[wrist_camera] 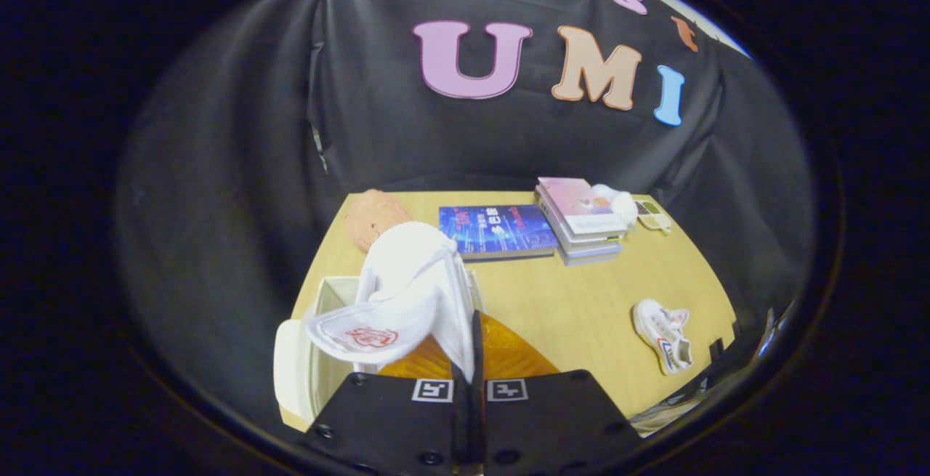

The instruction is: Open the storage box then place both shoes into the box .Put the left shoe in first, then the right shoe, with the right side of both shoes facing outward in a uniform manner.

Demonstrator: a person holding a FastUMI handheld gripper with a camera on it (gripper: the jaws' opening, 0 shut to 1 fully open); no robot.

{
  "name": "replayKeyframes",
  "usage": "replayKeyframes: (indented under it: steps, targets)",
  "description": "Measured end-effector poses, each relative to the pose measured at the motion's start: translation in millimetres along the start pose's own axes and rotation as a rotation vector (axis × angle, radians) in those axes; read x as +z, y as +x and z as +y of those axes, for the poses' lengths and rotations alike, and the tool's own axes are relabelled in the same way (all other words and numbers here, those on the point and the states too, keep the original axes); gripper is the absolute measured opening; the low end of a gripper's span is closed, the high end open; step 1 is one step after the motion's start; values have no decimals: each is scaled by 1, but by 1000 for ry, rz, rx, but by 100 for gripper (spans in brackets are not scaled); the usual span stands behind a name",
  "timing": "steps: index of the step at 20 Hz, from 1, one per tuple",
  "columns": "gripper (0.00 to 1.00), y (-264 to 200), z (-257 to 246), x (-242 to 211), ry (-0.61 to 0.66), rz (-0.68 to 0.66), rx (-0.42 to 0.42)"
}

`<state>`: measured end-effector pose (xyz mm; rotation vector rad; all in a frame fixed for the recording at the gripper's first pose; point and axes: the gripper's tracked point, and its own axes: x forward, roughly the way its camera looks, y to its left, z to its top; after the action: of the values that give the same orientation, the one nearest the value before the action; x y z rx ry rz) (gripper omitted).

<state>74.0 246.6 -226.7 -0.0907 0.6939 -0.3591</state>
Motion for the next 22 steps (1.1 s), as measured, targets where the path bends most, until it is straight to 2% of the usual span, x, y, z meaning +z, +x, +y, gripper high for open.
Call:
replayKeyframes:
  steps: [4, 9, 13, 15, 18, 20, 22]
  targets:
    - [3, 24, 28, -41, -25, 124, 19]
    - [3, 44, 48, -66, -45, 216, 49]
    - [10, 52, 58, -83, -68, 303, 102]
    - [34, 45, 69, -81, -7, 296, 163]
    - [71, 35, 86, -51, 91, 224, 278]
    - [96, 24, 83, -37, 126, 188, 320]
    - [96, 15, 73, -26, 130, 153, 333]
